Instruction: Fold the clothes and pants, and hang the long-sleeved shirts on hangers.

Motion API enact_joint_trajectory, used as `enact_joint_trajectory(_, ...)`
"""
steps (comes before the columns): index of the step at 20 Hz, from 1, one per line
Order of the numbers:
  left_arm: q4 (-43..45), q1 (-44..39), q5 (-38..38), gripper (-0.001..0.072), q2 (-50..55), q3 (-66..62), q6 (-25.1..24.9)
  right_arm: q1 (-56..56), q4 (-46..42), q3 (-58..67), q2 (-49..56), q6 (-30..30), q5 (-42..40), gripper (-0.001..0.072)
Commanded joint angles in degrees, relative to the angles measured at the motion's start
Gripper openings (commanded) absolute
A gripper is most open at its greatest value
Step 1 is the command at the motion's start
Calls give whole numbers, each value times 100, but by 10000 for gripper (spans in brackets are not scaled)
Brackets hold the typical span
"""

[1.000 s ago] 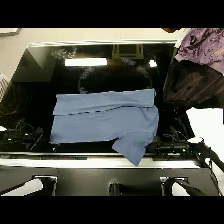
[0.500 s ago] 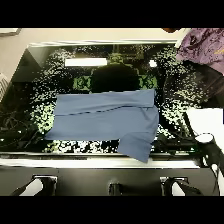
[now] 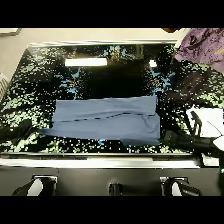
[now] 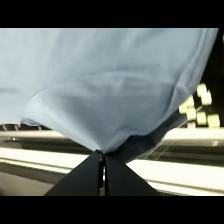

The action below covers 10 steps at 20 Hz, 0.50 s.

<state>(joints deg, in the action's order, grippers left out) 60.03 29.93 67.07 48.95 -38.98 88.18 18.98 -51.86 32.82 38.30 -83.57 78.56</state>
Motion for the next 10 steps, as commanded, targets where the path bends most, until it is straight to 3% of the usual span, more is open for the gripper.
enact_joint_trajectory(1,-177,-522,-782,12,420,-286,-273,-2,7,640,800,444,-240,30)
enact_joint_trajectory(5,-175,-1088,-1322,13,1480,-857,-291,-2,369,1331,2256,986,-828,30)
enact_joint_trajectory(10,-144,-1252,-1464,12,2688,-1825,-293,-385,407,2444,3637,1263,-1180,30)
